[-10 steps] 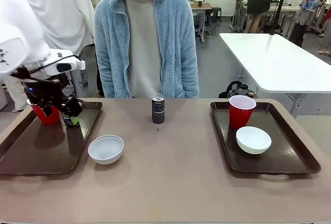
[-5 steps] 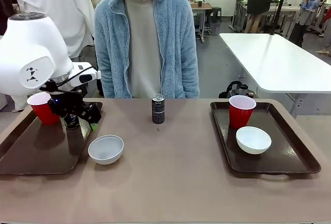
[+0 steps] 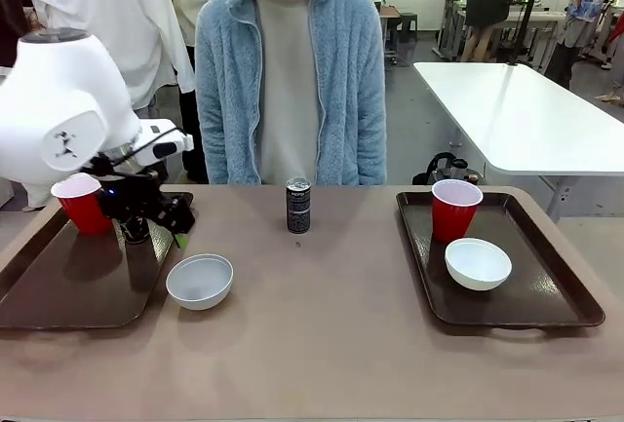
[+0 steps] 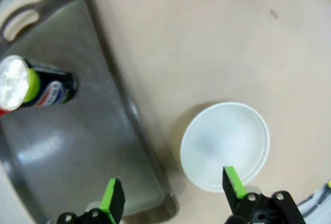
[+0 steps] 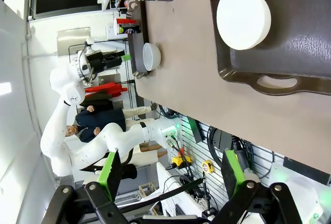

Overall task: Prepare tableware on both trays.
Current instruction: Pick up a Picnic Bowl from the table and place it on a Handle tray.

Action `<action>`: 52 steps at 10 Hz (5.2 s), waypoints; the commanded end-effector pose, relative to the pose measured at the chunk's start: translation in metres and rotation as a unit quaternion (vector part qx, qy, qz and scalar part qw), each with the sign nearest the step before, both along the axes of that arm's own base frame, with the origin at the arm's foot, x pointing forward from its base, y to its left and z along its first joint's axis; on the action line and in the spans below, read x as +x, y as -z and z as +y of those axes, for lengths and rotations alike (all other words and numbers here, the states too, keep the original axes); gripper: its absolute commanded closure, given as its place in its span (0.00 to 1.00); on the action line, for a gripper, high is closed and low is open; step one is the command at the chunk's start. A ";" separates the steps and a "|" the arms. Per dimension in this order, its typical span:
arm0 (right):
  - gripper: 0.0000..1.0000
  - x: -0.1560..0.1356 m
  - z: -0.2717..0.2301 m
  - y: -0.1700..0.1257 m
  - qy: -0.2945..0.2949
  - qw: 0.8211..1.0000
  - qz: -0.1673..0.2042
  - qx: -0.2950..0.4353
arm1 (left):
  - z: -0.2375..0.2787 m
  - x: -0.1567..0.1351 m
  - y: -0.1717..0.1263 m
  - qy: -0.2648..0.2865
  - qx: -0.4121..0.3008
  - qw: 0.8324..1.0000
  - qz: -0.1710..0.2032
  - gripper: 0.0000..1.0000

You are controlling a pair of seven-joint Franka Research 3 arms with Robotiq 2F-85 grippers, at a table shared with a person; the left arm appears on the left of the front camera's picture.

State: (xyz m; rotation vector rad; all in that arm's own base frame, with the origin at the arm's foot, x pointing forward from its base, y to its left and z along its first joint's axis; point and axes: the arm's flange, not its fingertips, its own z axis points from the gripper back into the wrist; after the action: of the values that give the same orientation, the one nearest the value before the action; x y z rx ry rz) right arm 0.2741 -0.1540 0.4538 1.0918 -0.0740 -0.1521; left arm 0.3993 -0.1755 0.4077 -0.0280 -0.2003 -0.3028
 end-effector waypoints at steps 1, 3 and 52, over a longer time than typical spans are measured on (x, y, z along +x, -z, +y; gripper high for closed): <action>0.00 0.000 0.001 -0.001 0.000 1.000 -0.008 0.012 | -0.030 0.014 0.037 -0.007 -0.013 1.000 -0.005 0.00; 0.00 0.000 0.001 -0.001 0.000 1.000 -0.008 0.012 | -0.040 0.021 0.057 -0.001 -0.008 1.000 -0.009 0.00; 0.00 0.000 0.001 -0.001 0.000 1.000 -0.008 0.012 | 0.157 -0.039 -0.033 -0.130 0.015 0.990 0.053 0.06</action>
State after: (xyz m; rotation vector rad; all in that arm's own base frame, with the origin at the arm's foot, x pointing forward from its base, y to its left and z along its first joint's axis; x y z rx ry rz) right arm 0.2742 -0.1541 0.4538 1.0915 -0.0738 -0.1524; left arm 0.3683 -0.0217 0.4375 -0.0229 -0.0879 -0.0370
